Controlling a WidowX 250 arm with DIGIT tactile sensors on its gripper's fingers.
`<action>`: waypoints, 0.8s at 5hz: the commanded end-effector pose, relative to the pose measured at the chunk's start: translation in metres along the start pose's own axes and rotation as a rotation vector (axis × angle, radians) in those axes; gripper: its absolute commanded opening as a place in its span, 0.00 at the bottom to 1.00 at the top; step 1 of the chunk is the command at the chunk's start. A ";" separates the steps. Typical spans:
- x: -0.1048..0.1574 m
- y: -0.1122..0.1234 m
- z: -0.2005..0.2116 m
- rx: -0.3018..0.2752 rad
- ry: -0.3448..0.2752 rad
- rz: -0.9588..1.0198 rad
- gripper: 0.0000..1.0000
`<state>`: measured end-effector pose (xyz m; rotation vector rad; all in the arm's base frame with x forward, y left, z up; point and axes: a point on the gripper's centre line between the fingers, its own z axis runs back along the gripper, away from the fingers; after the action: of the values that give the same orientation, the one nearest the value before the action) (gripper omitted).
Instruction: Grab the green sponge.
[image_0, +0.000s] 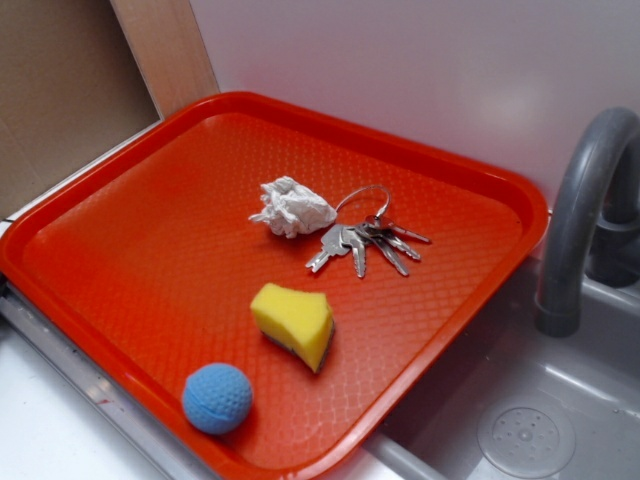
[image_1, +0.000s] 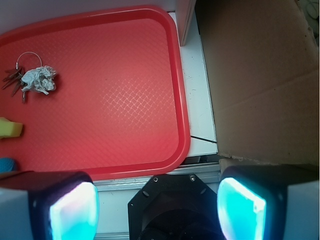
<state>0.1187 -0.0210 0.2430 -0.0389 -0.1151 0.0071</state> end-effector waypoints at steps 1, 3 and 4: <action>0.000 0.000 0.000 0.000 0.000 0.000 1.00; 0.029 -0.083 0.012 0.036 -0.156 -0.495 1.00; 0.030 -0.131 0.007 0.009 -0.255 -0.742 1.00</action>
<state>0.1541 -0.1513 0.2443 0.0332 -0.3460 -0.7442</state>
